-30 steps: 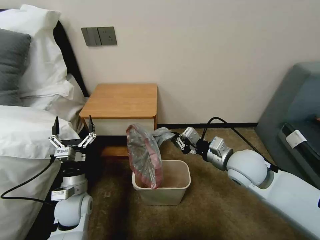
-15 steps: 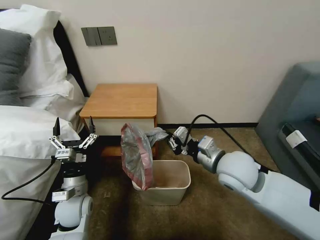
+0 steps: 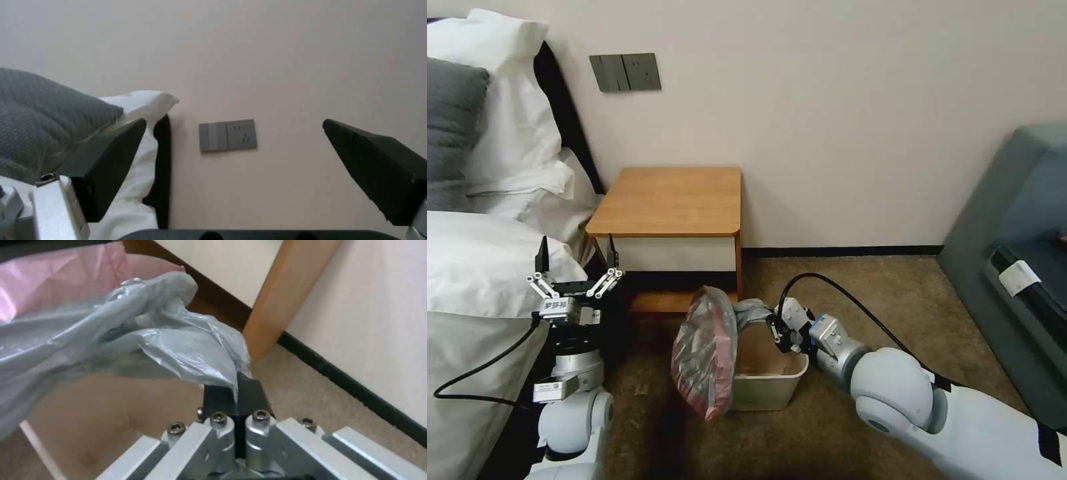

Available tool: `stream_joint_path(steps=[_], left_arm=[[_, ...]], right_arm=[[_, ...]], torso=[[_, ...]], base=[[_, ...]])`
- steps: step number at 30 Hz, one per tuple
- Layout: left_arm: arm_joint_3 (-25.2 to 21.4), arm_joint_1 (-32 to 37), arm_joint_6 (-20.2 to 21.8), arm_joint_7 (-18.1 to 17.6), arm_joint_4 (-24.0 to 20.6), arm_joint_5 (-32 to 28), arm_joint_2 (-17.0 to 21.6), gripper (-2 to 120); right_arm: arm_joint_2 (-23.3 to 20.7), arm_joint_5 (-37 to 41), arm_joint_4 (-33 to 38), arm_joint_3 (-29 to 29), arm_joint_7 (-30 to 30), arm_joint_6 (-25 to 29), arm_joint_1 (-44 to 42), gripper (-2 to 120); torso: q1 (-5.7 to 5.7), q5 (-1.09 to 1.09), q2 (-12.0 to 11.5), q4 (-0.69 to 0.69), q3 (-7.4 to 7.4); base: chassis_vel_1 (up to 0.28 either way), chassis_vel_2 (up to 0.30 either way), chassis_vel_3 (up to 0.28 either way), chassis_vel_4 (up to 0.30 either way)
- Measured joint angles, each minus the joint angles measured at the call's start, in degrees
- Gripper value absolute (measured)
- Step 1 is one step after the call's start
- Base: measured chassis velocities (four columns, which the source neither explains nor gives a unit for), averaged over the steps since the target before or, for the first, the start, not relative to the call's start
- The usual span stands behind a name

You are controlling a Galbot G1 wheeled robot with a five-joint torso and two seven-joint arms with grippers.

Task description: Pick up the garbage bag from the table and place it over the trash can.

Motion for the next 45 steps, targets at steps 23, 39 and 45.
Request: stream_joint_path(steps=[23,39,45], left_arm=[[-0.2,0.0,-0.5,-0.1,0.4,0.0,-0.1,99],[-0.5,0.2,-1.3,-0.2,0.7,0.2,-0.1,99],[-0.5,0.2,-1.5,-0.2,0.9,0.1,-0.1,99]], right_arm=[[-1.9,1.9,1.9,2.5,-1.4,-4.9,-3.1,28],[-5.3,14.5,3.0,4.8,-0.7,-5.4,-0.1,88],[-6.4,13.8,5.9,11.9,-1.9,-5.3,-6.3,100]], torso=[[0.0,0.0,0.0,0.0,0.0],[0.0,0.0,0.0,0.0,0.0],[0.0,0.0,0.0,0.0,0.0]], base=[[0.0,0.0,0.0,0.0],[0.0,0.0,0.0,0.0],[0.0,0.0,0.0,0.0]])
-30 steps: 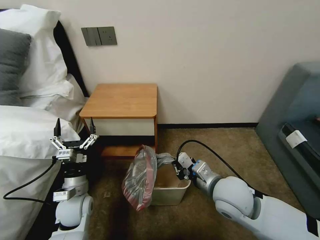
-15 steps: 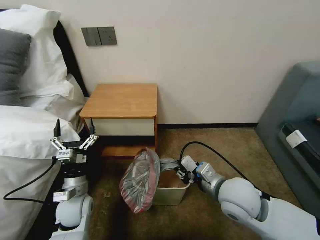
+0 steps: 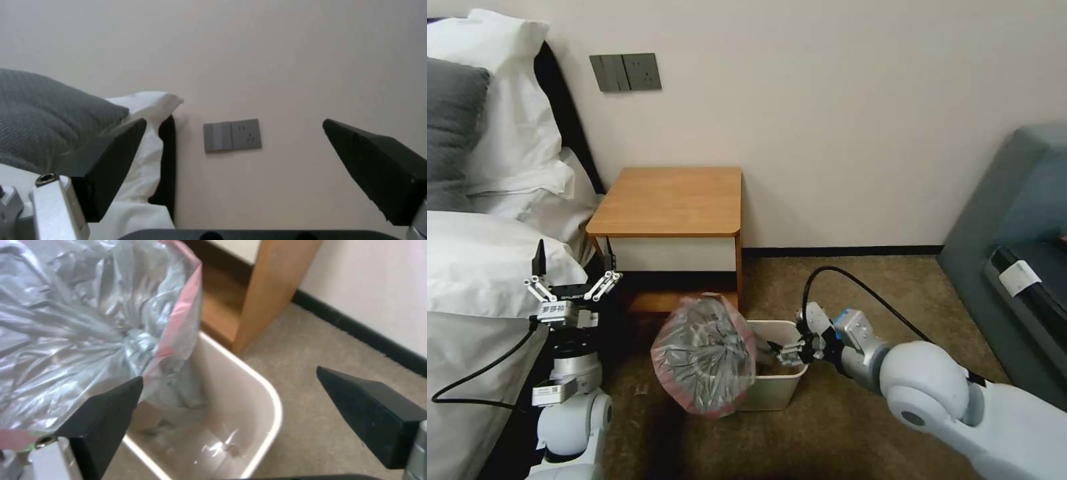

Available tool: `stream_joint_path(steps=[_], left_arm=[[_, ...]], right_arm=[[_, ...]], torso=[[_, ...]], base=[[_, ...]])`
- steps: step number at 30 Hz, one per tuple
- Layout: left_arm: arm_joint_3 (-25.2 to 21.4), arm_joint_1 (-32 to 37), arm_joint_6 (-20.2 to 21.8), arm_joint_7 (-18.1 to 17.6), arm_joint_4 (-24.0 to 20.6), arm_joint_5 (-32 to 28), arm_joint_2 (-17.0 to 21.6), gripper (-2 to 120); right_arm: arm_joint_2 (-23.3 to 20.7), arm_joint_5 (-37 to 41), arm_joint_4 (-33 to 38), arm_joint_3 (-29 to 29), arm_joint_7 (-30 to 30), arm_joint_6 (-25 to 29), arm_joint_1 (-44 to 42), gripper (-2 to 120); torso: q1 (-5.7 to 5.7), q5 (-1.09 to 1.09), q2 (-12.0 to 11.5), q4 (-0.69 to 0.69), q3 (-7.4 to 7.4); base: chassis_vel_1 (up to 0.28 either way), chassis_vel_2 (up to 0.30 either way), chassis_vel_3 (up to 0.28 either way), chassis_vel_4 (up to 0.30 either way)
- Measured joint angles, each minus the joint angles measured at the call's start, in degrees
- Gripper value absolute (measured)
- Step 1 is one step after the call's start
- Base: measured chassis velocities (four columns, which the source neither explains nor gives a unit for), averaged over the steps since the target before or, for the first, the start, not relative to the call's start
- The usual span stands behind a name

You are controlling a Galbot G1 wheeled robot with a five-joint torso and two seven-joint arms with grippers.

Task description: Pick up the garbage bag from the table and place it over the trash can.

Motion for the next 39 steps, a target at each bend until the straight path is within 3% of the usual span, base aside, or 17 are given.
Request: stream_joint_path(steps=[4,8,9,12,18,22,23,27,28,31,32,36,37,39], left_arm=[[0.2,-0.1,0.0,0.0,0.0,0.0,0.0,99],[0.4,-0.1,0.2,-0.1,-0.3,0.0,0.2,99],[0.4,-0.1,0.2,-0.1,-0.3,0.0,0.2,99],[0.8,0.1,1.6,-0.3,-2.2,-0.7,0.7,99],[2.7,1.4,6.8,-0.9,-6.7,-0.5,3.3,100],[7.7,5.4,18.0,-6.9,-14.8,-0.6,7.1,100],[7.7,5.4,18.0,-6.9,-14.8,-0.6,7.1,100],[13.9,9.4,35.8,-19.1,-23.1,-1.2,11.2,100],[13.9,9.4,35.8,-19.1,-23.1,-1.2,11.2,100],[15.0,11.0,45.5,-23.5,-25.6,-5.4,14.1,100],[15.0,11.0,45.5,-23.5,-25.6,-5.4,14.1,100],[14.4,11.7,57.1,-26.1,-29.9,-19.6,18.8,100],[14.4,11.7,57.1,-26.1,-29.9,-19.6,18.8,100],[13.5,10.5,63.9,-26.4,-31.5,-26.4,20.7,100]], right_arm=[[0.3,-1.2,1.4,6.2,-1.0,0.1,-2.7,100],[2.1,-3.1,4.6,18.3,-3.1,1.7,-8.0,100],[2.1,-3.1,4.6,18.3,-3.1,1.7,-8.0,100],[3.1,-5.2,5.8,26.9,-3.8,4.5,-12.3,100],[6.2,-6.4,6.0,32.2,0.1,8.0,-15.3,100],[11.3,-7.7,5.8,35.9,2.2,9.2,-18.2,100],[11.3,-7.7,5.8,35.9,2.2,9.2,-18.2,100],[16.3,-9.9,5.7,37.9,4.1,10.2,-20.9,100],[16.3,-9.9,5.7,37.9,4.1,10.2,-20.9,100],[19.0,-11.3,5.6,38.1,4.8,10.8,-21.6,100],[19.0,-11.3,5.6,38.1,4.8,10.8,-21.6,100],[21.3,-12.4,5.2,38.0,5.0,11.3,-21.4,100],[21.3,-12.4,5.2,38.0,5.0,11.3,-21.4,100],[22.1,-12.8,4.9,37.9,5.0,11.6,-21.4,100]], torso=[[0.0,0.0,0.0,0.0,0.0],[0.0,-0.01,0.0,0.01,0.0],[0.0,-0.01,0.0,0.01,0.0],[0.0,-0.01,0.0,0.0,0.0],[0.0,0.0,0.0,0.01,0.0],[0.0,0.01,0.0,0.0,0.0],[0.0,0.01,0.0,0.0,0.0],[0.0,0.0,0.0,0.01,-0.01],[0.0,0.0,0.0,0.01,-0.01],[0.0,-0.02,0.0,0.01,0.0],[0.0,-0.02,0.0,0.01,0.0],[0.0,-0.01,0.0,0.01,0.0],[0.0,-0.01,0.0,0.01,0.0],[0.0,-0.01,0.0,0.01,0.0]], base=[[0.0,0.0,0.0,0.0],[0.0,0.0,0.0,0.0],[0.0,0.0,0.0,0.0],[0.0,0.0,0.0,0.0],[0.0,0.0,0.0,0.0],[0.0,0.0,0.0,0.0],[0.0,0.0,0.0,0.0],[0.0,0.0,0.0,0.0],[0.0,0.0,0.0,0.0],[0.0,0.0,0.0,0.0],[0.0,0.0,0.0,0.0],[0.0,0.0,0.0,0.0],[0.0,0.0,0.0,0.0],[0.0,0.0,0.0,0.0]])
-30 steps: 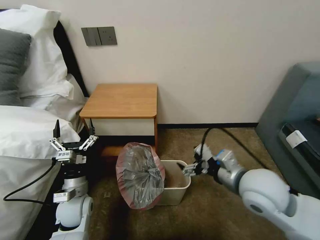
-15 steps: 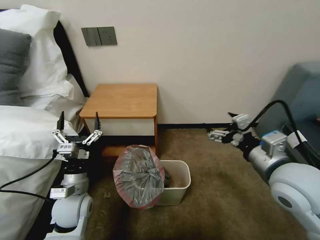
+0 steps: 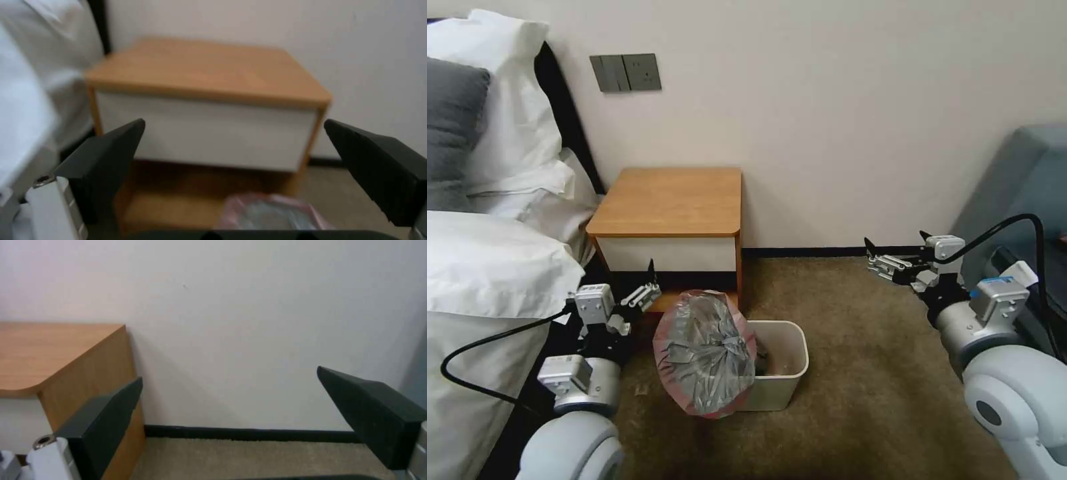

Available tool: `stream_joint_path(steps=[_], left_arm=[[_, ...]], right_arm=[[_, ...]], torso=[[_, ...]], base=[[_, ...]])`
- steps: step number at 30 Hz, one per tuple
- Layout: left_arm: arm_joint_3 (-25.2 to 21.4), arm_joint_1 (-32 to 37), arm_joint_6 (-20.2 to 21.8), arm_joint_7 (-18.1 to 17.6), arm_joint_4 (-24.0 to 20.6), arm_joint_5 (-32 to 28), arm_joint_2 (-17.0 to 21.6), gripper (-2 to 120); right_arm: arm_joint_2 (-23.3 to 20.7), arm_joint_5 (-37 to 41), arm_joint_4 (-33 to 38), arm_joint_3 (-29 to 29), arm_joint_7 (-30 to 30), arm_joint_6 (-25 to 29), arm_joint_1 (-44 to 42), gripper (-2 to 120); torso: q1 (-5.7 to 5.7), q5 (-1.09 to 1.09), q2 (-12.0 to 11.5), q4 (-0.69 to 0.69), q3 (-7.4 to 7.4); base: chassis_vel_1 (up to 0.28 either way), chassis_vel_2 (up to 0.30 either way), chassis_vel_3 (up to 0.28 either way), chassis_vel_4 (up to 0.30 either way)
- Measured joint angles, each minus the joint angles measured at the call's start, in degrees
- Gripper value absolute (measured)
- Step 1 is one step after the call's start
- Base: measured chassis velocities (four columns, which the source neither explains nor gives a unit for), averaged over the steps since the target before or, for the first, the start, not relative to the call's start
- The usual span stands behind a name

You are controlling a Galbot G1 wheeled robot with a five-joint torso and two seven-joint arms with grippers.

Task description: Pick up the garbage bag from the table and place it over the trash can.

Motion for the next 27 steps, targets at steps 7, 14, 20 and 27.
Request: stream_joint_path(steps=[7,14,20,27], left_arm=[[-2.9,-3.8,18.7,-6.8,-2.2,-19.7,1.1,100],[-1.0,-2.1,19.9,-4.2,-2.2,-16.0,2.6,100],[2.2,-3.7,19.3,1.5,-1.0,-12.2,5.0,100],[4.8,-4.2,19.1,3.1,2.6,-10.3,5.9,100]], right_arm=[[1.4,-0.8,-0.1,-0.3,0.2,0.4,-0.3,100],[2.4,-1.1,-0.3,-0.7,0.3,0.6,0.0,100],[4.1,-1.6,-0.5,-1.5,0.0,0.6,0.3,100],[4.8,-1.7,-0.2,-1.7,-0.2,0.6,0.1,100]], torso=[[0.0,-0.01,0.0,-0.01,0.0],[0.0,0.0,0.0,0.0,0.0],[0.0,0.01,0.0,0.0,0.0],[0.0,0.0,0.0,0.0,0.0]], base=[[0.0,0.0,0.0,0.0],[0.0,0.0,0.0,0.0],[0.0,0.0,0.0,0.0],[0.0,0.0,0.0,0.0]])
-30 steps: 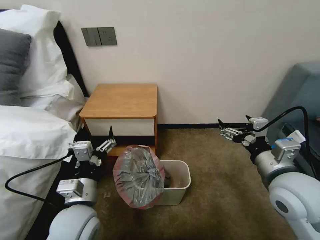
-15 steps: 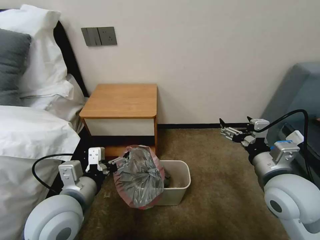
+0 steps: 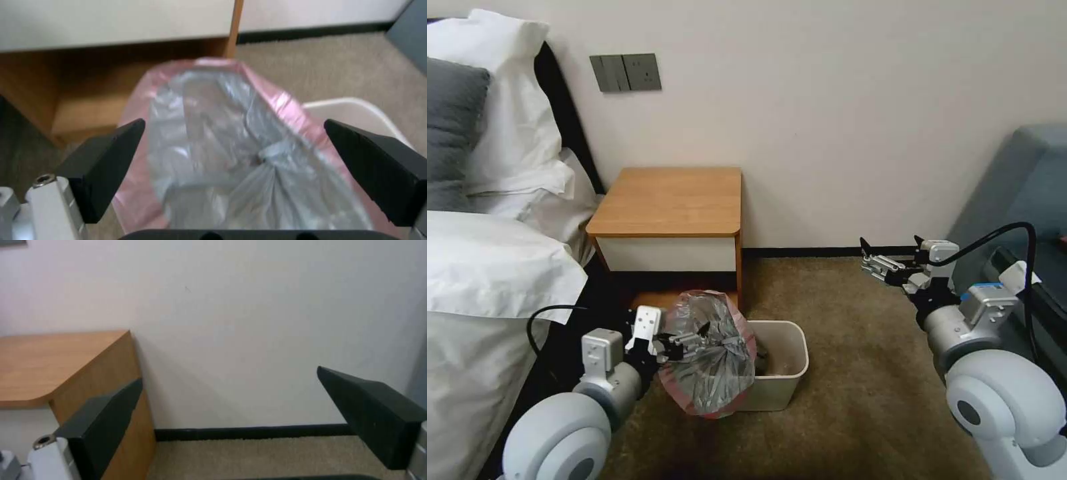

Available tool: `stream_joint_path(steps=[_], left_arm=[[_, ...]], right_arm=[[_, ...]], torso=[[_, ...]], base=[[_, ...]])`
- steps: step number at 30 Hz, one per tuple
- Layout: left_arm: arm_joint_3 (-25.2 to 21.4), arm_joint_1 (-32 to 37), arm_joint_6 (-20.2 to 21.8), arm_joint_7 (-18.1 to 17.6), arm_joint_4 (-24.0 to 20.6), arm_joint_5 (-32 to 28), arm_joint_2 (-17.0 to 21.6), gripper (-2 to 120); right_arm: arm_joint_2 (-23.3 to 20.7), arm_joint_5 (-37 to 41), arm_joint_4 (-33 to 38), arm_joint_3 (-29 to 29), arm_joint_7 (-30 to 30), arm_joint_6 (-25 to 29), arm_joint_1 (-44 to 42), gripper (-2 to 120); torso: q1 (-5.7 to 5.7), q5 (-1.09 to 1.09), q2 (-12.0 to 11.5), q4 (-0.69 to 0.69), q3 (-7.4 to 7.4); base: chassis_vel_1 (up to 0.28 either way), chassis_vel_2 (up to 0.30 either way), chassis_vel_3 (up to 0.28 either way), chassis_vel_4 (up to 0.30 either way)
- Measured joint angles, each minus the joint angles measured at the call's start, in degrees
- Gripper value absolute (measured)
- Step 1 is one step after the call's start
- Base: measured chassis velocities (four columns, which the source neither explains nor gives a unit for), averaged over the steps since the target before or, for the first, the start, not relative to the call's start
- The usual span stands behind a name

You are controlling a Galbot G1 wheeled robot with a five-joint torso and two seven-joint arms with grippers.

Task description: Pick up the garbage bag from the table and place it over the trash can.

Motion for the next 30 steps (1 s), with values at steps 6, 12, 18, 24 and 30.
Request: stream_joint_path(steps=[6,12,18,24,30], left_arm=[[3.1,-0.8,-0.2,0.6,4.3,2.9,-1.2,100],[5.2,-1.8,-1.9,0.2,8.5,4.5,-2.5,100],[5.6,-2.2,-3.2,-0.1,10.9,5.2,-3.9,99],[6.7,-3.2,-4.4,-0.7,13.8,5.4,-5.3,99],[7.5,-4.3,-4.8,-1.5,15.8,5.5,-6.7,99]], right_arm=[[0.1,0.0,0.4,0.2,0.0,0.0,-0.3,100],[0.8,0.0,0.6,0.0,-0.2,0.1,-0.4,100],[0.9,0.1,0.6,0.0,-0.3,0.2,-0.4,100],[1.2,0.2,0.6,-0.1,-0.3,0.4,-0.4,100],[1.6,0.2,0.7,-0.2,-0.5,0.5,-0.6,100]], torso=[[0.0,0.0,0.0,0.0,0.0],[0.0,0.0,0.0,0.0,0.0],[0.0,0.0,0.0,0.0,0.0],[0.0,0.0,0.0,0.0,0.0],[0.0,0.0,0.0,0.0,0.0]], base=[[0.0,0.0,0.0,0.0],[0.0,0.0,0.0,0.0],[0.0,0.0,0.0,0.0],[0.0,0.0,0.0,0.0],[0.0,0.0,0.0,0.0]])
